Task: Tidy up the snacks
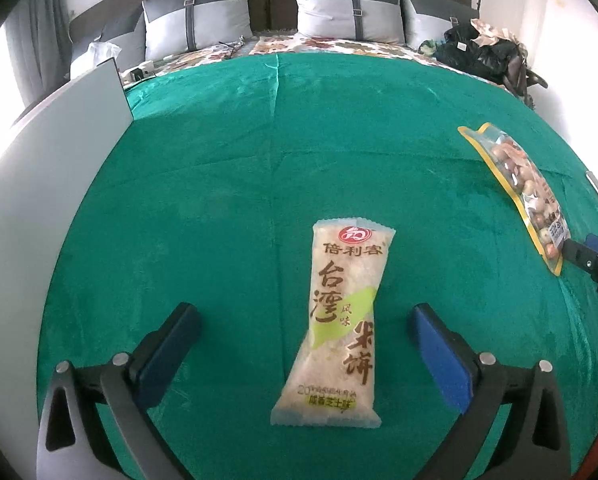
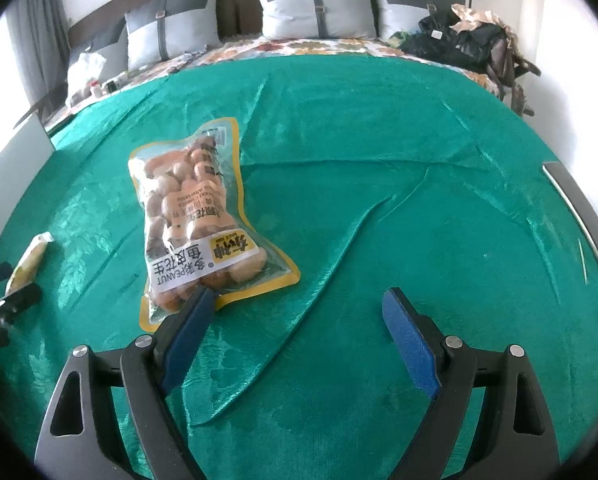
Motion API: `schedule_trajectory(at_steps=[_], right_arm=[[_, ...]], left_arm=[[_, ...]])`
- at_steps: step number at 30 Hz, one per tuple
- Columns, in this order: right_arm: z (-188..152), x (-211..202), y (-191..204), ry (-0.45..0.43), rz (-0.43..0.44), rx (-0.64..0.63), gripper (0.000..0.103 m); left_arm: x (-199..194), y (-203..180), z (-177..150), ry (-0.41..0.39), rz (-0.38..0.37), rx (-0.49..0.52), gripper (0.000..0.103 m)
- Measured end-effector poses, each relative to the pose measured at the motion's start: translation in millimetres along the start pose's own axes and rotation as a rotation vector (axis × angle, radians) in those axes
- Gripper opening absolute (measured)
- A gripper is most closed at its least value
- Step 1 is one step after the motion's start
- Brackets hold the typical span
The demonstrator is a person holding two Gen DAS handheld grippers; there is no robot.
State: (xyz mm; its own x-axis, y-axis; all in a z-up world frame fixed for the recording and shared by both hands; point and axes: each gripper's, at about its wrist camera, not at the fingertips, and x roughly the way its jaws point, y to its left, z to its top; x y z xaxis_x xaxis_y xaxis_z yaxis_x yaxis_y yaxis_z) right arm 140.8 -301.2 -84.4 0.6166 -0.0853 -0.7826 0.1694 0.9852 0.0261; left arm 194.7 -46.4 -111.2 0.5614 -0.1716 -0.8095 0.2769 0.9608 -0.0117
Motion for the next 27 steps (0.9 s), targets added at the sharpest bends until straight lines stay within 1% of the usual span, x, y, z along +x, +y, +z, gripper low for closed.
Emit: schedule_trajectory(at_steps=[16, 18, 19, 22, 23, 25, 27], right_arm=[[-1.1, 0.9, 4.0, 0.002, -0.027, -0.013, 0.088], [-2.4, -5.4, 3.0, -0.028, -0.035, -0.005, 0.088], [-3.9, -12.5, 2.3, -0.062, -0.038, 0.001, 0.088], [-9.6, -40.8, 0.6, -0.219, -0.018, 0.011, 0.088], [-7.2, -44.8, 1.9, -0.241, -0.008, 0.005, 0.088], [4.3, -44.5, 6.1, -0.237, 0.025, -0.006, 0.088], [27.5, -36.2, 15.8, -0.194, 0.082, -0.035, 0.088]], left_arm=[[0.4, -0.4, -0.2, 0.0, 0.0, 0.001, 0.103], [0.5, -0.5, -0.2, 0.0, 0.0, 0.001, 0.103], [0.6, -0.5, -0.2, 0.0, 0.0, 0.001, 0.103], [-0.4, -0.1, -1.1, -0.001, 0.0, 0.001, 0.103], [0.2, -0.4, -0.6, -0.001, -0.001, 0.001, 0.103], [0.8, -0.6, -0.2, -0.001, 0.0, 0.002, 0.103], [0.9, -0.7, -0.3, -0.001, 0.0, 0.002, 0.103]])
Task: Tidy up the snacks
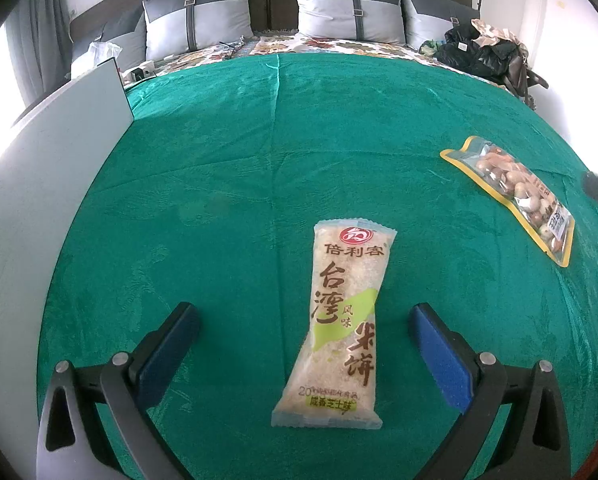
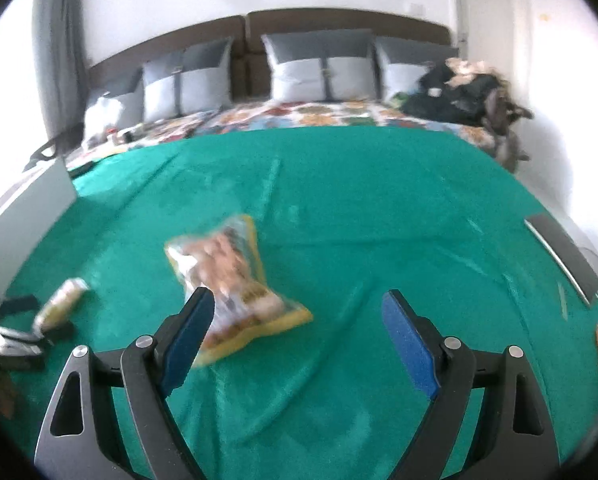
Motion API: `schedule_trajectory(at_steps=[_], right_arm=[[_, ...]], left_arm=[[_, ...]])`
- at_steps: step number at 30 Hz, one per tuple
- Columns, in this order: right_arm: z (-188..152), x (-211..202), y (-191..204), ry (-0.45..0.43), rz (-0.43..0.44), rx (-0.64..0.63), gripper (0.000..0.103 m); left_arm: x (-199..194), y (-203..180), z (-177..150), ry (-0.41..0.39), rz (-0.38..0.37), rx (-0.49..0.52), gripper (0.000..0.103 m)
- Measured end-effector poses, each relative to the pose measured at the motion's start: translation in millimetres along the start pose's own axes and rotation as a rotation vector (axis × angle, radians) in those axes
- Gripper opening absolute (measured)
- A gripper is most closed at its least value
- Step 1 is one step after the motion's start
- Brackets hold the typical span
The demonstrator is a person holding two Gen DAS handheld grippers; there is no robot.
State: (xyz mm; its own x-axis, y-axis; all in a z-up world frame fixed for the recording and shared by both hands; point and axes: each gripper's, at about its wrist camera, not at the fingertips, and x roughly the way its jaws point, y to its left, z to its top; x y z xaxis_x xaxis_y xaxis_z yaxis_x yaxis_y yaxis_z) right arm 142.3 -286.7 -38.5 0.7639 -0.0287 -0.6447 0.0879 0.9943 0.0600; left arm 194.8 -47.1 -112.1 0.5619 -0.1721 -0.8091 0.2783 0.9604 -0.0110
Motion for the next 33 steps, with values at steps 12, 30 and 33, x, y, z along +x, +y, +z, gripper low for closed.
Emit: schedule_trajectory(at_steps=[12, 30, 33], right_arm=[[22.3, 98.9, 40.7, 0.392, 0.052, -0.167, 0.088], [-47.9, 22.5, 93.6, 0.206, 0.033, -0.217, 0.07], [-46.1, 28.7, 79.6, 0.216, 0.04, -0.135, 0.085]], left_arm=[[0.7, -0.2, 0.0, 0.0, 0.0, 0.0, 0.103], [0.5, -0.3, 0.0, -0.001, 0.0, 0.001, 0.103], [-0.2, -0.2, -0.9, 0.0, 0.0, 0.001, 0.103]])
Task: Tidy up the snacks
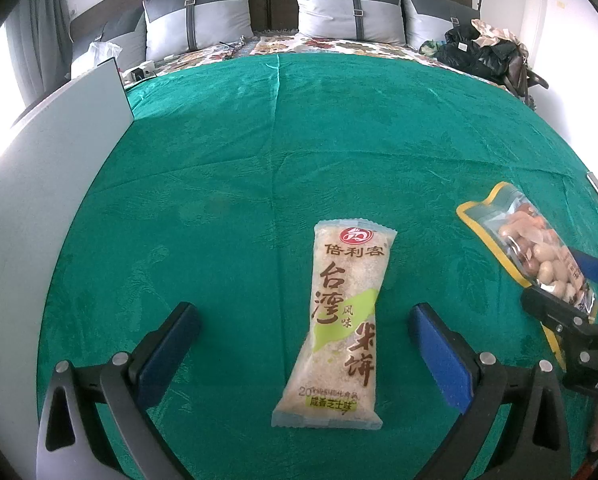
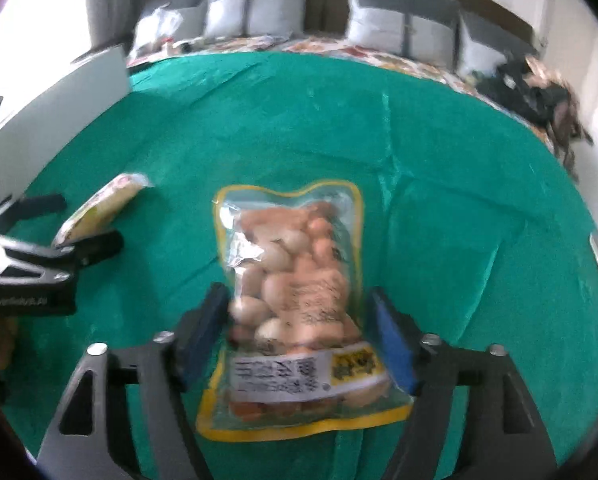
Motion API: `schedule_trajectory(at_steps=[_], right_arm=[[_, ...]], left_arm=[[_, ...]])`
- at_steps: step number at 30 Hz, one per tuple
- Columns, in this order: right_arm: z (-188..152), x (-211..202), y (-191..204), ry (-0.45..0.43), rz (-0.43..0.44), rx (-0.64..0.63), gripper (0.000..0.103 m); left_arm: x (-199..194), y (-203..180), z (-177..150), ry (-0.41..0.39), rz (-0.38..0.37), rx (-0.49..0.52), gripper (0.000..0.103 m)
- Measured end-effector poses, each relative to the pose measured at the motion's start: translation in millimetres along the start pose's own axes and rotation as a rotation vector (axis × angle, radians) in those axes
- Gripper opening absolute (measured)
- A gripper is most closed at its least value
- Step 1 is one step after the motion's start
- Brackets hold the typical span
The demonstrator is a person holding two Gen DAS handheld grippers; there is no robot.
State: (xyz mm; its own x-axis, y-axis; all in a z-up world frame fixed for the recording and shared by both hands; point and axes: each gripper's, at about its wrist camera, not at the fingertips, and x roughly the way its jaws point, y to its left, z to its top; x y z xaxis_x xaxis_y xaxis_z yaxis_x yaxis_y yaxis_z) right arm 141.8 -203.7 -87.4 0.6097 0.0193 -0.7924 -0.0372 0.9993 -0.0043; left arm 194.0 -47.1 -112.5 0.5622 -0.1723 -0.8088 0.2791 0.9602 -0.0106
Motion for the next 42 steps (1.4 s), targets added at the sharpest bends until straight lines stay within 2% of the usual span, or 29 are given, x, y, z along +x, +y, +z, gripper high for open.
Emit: schedule_trajectory(at_steps=[3, 29, 31, 33, 39, 42], right_arm=[[0.4, 0.9, 0.8, 0.006, -0.014, -0.003, 0.089], [1.2, -0.1, 0.0, 0.01, -0.011, 0.001, 0.092], [4.0, 3.1, -0.6, 0.023, 0.002, -0.009, 0.095], [11.4, 8.3, -0.5, 0.074, 0.015, -0.025, 0.095], [43.7, 27.8, 4.1, 0.412, 0.054, -0.104, 0.095], [54.8, 37.0, 6.1, 0.474, 0.062, -0.13, 0.095]], left_arm=[[1.0, -0.2, 0.7, 0.0, 0.0, 0.0, 0.103], [1.0, -1.5, 0.1, 0.0, 0.0, 0.001, 0.103], [1.6, -1.2, 0.7, 0.0, -0.001, -0.001, 0.103], [3.5, 1.7, 4.1, 0.017, 0.001, 0.0, 0.103], [10.2, 8.5, 23.7, 0.281, -0.062, 0.12, 0.103], [14.9, 11.7, 31.6, 0.38, -0.05, 0.115, 0.103]])
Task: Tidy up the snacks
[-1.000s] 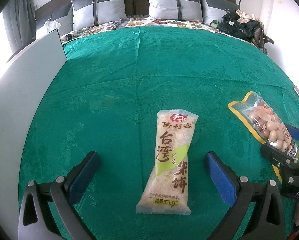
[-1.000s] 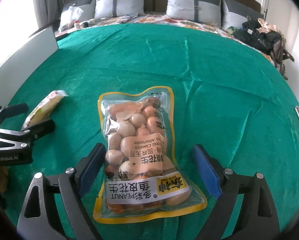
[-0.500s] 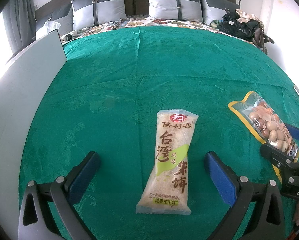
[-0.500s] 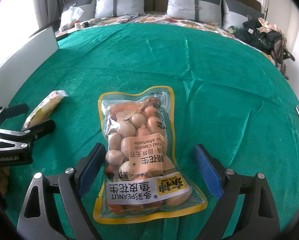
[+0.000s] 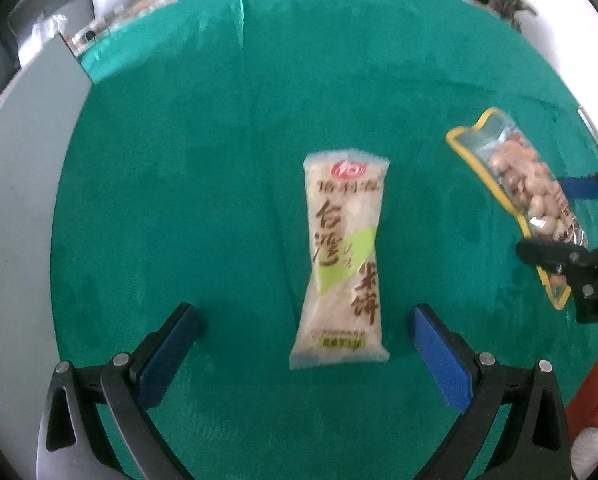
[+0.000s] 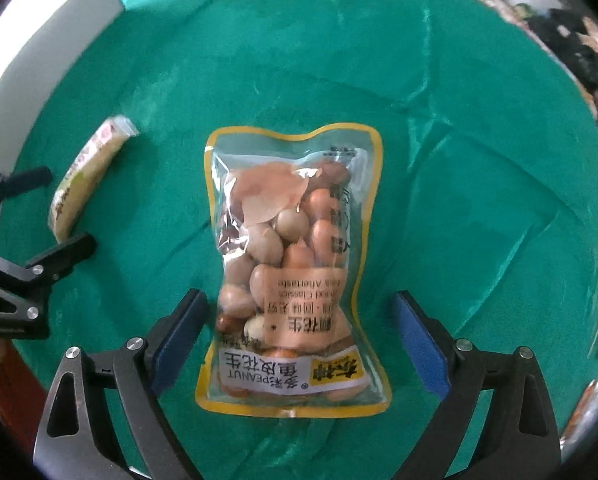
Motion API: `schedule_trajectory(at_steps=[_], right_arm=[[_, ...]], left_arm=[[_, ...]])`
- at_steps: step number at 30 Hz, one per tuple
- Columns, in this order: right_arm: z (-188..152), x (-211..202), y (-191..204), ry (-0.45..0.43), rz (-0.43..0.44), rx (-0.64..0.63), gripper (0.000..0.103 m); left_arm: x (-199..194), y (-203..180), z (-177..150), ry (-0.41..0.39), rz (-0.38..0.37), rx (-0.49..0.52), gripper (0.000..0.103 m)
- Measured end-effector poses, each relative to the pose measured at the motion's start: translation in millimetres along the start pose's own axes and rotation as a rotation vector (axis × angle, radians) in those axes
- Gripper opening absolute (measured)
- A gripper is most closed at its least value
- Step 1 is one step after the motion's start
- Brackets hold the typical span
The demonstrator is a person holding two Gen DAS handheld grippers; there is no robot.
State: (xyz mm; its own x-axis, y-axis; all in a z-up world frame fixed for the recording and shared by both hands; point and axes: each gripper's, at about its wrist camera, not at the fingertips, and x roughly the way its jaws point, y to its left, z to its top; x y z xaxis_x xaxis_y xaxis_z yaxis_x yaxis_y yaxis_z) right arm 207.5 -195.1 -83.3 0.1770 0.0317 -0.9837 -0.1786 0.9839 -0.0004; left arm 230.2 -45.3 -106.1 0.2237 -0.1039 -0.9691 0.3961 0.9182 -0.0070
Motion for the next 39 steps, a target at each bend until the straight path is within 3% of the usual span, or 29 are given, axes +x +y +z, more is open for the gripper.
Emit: schedule_trajectory(at_steps=[2, 3, 4, 5, 6, 12, 20, 27, 33, 39], right_arm=[[4.6, -1.0, 0.0, 0.0, -0.009, 0.0, 0.09], [4.6, -3.9, -0.2, -0.01, -0.008, 0.005, 0.081], [4.9, -7.7, 0.0, -0.02, -0.007, 0.009, 0.062], [4.9, -11.7, -0.8, -0.021, -0.019, 0.013, 0.059], [3.6, -13.9, -2.4, -0.018, 0.01, 0.025, 0.058], [-9.6, -44.0, -7.0, -0.103, 0.087, 0.089, 0.056], [-11.5, -80.3, 23.0, -0.186, 0.154, 0.068, 0.056], [3.0, -114.0, 93.3, -0.255, 0.215, -0.03, 0.056], [22.5, -146.5, 163.6, -0.308, 0.274, -0.134, 0.056], [52.0, -161.5, 246.4, -0.324, 0.338, -0.243, 0.056]], left_arm=[[-1.0, 3.3, 2.8, 0.019, 0.005, -0.017, 0.097], [-3.9, 4.0, 2.8, 0.004, 0.005, -0.022, 0.091], [-10.6, 3.8, 2.7, -0.032, 0.002, -0.019, 0.069], [-14.9, 2.5, 2.4, -0.048, 0.0, -0.01, 0.033], [-19.2, 0.8, 2.8, -0.053, -0.002, 0.006, 0.025], [-49.1, 10.9, -12.6, -0.129, -0.041, -0.062, 0.022], [-115.7, 30.7, -50.9, -0.273, 0.034, -0.129, 0.023], [-176.5, 74.9, -79.3, -0.377, 0.096, -0.218, 0.023], [-221.4, 145.3, -107.5, -0.435, 0.161, -0.327, 0.023], [-229.8, 216.3, -136.1, -0.443, 0.22, -0.439, 0.023]])
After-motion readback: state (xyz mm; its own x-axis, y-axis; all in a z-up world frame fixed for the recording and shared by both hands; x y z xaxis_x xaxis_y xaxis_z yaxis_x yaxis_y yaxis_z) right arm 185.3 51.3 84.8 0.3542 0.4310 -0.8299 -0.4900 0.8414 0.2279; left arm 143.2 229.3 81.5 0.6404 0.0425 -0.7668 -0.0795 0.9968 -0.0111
